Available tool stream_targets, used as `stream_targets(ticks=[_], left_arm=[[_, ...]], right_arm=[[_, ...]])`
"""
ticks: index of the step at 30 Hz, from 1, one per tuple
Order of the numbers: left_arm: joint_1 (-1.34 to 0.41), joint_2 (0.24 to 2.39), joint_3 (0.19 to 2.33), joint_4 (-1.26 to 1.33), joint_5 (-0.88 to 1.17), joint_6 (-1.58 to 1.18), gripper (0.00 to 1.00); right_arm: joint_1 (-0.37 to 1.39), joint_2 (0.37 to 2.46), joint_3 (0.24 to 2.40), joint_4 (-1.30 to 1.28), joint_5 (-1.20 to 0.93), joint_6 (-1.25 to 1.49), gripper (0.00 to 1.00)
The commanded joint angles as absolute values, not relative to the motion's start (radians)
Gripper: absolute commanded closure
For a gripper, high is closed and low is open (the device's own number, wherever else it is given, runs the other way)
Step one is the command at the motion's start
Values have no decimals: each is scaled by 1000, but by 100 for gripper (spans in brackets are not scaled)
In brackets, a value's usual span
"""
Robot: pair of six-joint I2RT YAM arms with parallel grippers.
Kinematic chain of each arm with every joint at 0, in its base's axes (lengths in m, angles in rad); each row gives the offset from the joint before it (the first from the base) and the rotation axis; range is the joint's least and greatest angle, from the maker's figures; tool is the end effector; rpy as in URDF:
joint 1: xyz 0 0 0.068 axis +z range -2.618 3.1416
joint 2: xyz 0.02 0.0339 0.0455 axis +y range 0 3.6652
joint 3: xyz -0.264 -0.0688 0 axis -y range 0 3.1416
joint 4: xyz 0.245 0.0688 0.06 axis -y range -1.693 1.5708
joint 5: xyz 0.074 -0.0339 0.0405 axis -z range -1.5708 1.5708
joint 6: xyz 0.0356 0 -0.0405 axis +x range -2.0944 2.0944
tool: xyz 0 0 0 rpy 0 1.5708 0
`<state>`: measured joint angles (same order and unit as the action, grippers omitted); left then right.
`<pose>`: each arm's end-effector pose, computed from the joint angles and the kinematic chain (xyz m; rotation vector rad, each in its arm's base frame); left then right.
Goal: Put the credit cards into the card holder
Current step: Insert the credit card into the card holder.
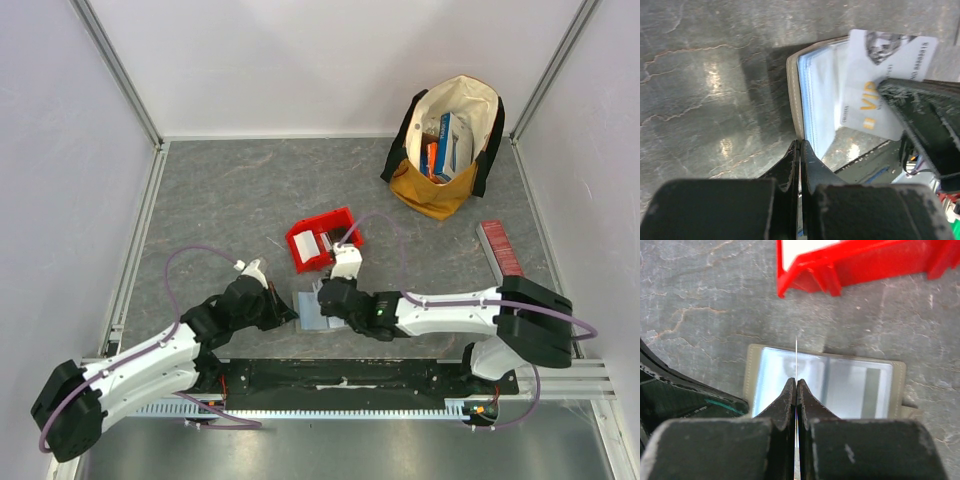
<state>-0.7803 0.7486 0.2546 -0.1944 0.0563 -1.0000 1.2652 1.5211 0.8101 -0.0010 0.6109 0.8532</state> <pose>0.1090 -0.1107 0.1602 -0.2374 2.4512 -0.9474 0.1127 0.2893 0.1954 -0.1366 2.1789 0.5292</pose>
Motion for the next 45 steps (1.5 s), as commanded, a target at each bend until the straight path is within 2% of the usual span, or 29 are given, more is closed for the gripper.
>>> stream_targets(ticks=[1, 13, 21, 45], left_arm=[[-778, 801, 230, -184, 12, -1000, 98], [-778, 856, 206, -143, 8, -1003, 98], [-778, 856, 207, -141, 11, -1006, 98], [-779, 850, 203, -124, 21, -1020, 98]], right_arm=[[1197, 1411, 680, 173, 435, 893, 100], [1051, 1387, 465, 445, 172, 1000, 100], [1040, 1437, 428, 534, 141, 1046, 100], [1040, 1453, 356, 594, 181, 1080, 100]])
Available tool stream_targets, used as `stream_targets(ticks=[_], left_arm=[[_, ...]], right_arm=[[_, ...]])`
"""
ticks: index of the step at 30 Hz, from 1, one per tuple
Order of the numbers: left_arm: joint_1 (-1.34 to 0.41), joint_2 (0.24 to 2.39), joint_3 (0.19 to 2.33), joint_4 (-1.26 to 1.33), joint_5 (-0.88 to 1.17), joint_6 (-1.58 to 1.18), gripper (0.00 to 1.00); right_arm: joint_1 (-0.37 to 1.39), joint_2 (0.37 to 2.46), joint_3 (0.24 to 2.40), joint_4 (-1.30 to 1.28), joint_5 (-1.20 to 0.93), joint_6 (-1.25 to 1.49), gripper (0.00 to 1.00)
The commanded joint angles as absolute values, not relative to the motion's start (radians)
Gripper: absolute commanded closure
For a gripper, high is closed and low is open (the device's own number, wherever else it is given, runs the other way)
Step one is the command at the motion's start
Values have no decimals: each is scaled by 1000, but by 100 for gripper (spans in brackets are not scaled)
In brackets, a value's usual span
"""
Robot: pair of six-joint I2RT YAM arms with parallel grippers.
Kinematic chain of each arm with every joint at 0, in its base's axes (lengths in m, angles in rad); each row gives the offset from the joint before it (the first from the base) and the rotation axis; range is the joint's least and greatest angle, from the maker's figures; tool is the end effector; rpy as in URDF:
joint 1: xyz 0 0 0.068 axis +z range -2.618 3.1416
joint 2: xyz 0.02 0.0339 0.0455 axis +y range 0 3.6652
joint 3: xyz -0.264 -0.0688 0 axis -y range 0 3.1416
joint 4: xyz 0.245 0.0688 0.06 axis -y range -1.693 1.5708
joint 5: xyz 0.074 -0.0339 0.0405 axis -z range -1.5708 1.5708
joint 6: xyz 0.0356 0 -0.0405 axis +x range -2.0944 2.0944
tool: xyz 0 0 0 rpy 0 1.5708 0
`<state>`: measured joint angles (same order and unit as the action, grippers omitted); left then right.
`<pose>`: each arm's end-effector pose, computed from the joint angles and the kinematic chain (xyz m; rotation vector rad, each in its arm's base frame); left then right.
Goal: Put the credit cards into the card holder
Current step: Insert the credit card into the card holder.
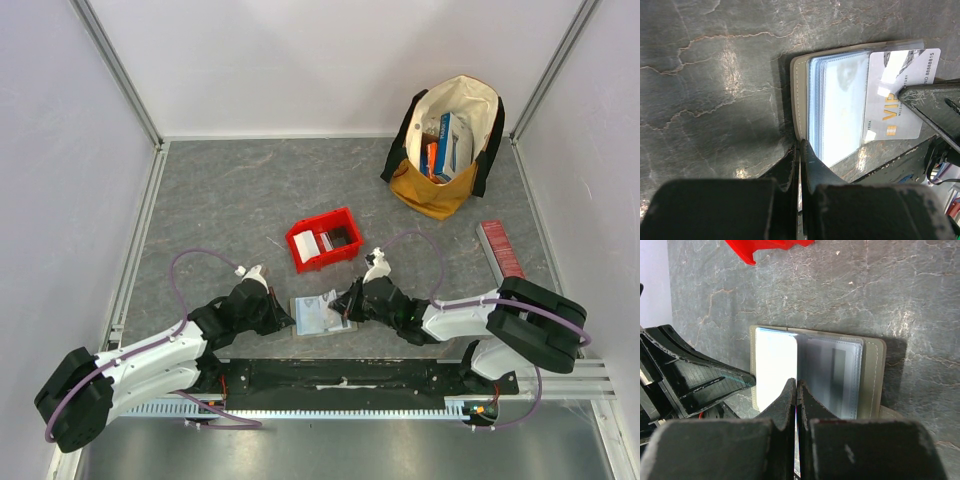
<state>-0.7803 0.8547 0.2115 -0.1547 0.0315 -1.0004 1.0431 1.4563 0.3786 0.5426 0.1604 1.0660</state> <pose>0.1095 -0.1100 0.1353 -0.2642 2.5400 -0.8330 0.1321 0.2153 0.1327 0.1313 2.2930 1.0457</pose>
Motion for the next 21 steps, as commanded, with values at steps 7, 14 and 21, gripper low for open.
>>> stream_targets(ticks=[7, 14, 21], left_arm=[[-778, 848, 199, -123, 22, -1022, 98], [-778, 851, 201, -120, 26, -1022, 98], [-778, 842, 195, -123, 25, -1025, 98]], right_arm=[[1040, 1425, 334, 584, 203, 1077, 100], [1040, 1454, 324, 653, 169, 1086, 100], [1040, 1356, 315, 611, 218, 1072, 100]])
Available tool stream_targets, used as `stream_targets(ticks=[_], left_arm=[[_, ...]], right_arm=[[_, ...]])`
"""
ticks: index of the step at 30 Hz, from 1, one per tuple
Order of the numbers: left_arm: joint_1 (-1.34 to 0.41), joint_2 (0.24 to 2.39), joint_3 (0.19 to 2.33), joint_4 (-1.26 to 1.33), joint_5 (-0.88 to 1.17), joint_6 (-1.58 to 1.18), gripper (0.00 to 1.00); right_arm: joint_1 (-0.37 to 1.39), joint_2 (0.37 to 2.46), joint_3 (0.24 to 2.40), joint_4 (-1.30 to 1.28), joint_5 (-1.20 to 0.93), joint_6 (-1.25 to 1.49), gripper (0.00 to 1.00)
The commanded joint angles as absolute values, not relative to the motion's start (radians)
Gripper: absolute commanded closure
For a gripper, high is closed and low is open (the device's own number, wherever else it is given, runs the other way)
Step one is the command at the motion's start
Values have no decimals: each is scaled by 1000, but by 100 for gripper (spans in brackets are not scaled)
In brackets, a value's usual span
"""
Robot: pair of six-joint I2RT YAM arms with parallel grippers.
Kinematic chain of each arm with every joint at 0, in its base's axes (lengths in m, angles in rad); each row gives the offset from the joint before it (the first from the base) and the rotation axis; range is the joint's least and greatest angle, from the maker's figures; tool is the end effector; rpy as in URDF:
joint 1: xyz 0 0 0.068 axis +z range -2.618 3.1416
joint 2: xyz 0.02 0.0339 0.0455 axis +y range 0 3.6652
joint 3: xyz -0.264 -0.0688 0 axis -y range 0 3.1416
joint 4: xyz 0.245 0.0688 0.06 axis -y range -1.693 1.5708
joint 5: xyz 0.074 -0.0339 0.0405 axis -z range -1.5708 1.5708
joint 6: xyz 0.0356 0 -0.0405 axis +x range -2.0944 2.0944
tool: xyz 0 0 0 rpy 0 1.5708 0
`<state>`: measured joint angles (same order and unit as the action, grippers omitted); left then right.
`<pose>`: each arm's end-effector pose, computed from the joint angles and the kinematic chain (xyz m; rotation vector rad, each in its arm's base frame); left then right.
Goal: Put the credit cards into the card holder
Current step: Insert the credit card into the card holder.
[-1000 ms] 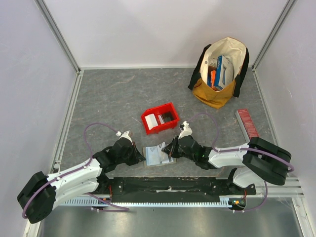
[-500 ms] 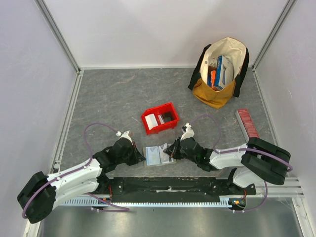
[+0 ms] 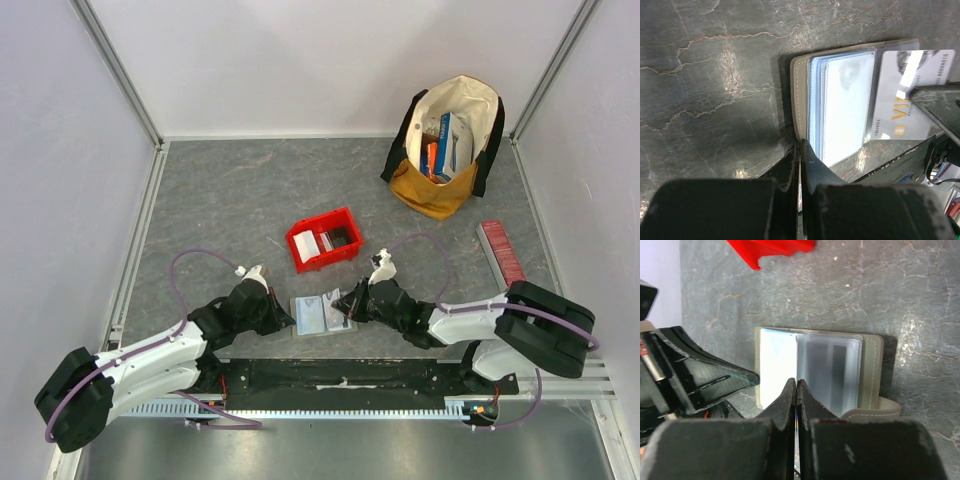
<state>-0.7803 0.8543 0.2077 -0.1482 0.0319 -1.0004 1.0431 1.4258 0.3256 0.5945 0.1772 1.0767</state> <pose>0.1094 -0.1099 0.1347 -0.2636 2.5374 -0.8360 0.1272 0.2058 0.1307 0.1564 2.2601 1.0648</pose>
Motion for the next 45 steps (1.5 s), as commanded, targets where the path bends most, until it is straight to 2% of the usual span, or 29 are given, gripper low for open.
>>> stream_targets(ticks=[1, 22, 28, 45], left_arm=[[-778, 841, 195, -124, 23, -1026, 98], [-778, 839, 190, -120, 25, -1028, 98], [-778, 836, 187, -115, 23, -1034, 98], [-778, 831, 183, -106, 32, -1045, 98]], right_arm=[[1040, 1347, 314, 611, 221, 1071, 100], [1040, 1528, 295, 807, 124, 1114, 100], [1045, 1483, 308, 746, 138, 1097, 100], [1077, 1615, 302, 808, 150, 1114, 100]])
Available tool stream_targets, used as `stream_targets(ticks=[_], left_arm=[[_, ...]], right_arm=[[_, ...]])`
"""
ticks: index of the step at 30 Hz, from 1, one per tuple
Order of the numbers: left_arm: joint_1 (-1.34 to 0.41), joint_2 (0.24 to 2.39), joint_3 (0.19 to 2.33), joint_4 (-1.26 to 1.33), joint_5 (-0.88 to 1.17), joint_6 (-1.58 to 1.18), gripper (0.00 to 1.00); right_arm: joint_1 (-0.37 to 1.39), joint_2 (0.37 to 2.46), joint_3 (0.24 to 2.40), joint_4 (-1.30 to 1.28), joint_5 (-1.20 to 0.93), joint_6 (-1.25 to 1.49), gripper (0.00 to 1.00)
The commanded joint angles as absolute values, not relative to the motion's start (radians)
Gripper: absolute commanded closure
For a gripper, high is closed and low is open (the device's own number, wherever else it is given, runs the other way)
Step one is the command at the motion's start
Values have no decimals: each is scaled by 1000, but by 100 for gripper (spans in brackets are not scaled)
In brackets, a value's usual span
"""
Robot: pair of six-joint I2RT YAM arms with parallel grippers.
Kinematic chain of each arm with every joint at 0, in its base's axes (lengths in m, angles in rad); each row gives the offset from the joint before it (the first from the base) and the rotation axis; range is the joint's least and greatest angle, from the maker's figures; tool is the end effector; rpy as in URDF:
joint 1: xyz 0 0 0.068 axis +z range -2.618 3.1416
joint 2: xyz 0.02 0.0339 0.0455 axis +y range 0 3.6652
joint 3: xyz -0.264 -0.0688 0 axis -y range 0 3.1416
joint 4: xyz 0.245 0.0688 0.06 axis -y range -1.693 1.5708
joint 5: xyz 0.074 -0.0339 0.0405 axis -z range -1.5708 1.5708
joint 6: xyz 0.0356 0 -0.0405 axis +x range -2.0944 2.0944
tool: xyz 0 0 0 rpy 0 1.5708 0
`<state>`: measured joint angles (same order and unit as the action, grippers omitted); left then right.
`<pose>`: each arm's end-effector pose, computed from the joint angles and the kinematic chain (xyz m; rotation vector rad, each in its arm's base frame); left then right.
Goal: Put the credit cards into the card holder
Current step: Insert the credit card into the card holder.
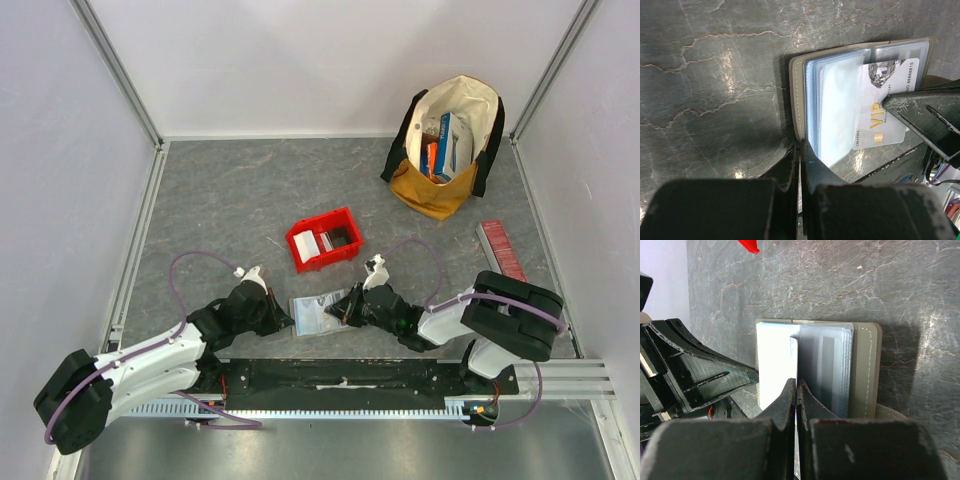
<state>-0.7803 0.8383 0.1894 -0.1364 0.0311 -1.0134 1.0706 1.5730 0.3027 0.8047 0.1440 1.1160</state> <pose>0.1075 -0.1080 0.1321 -0.2796 2.5293 -0.8484 0.1234 0.2152 0.1122 0.1517 2.2563 1.1625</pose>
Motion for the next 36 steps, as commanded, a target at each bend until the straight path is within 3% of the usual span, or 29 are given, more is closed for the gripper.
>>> stream_targets(ticks=[1, 19, 29, 34, 36], left_arm=[[-776, 833, 183, -104, 34, -1045, 98], [-778, 822, 178, -109, 38, -1039, 98], [-779, 819, 181, -97, 35, -1048, 98], [-778, 812, 186, -110, 29, -1045, 98], [-778, 808, 180, -109, 28, -1048, 98]], right_arm=[[1075, 1624, 307, 807, 149, 1112, 100], [1015, 1670, 359, 789, 117, 1051, 100], [1084, 1729, 399, 815, 6, 1112, 100], [1083, 1639, 416, 672, 83, 1074, 90], [1085, 1583, 429, 538, 142, 1039, 81]])
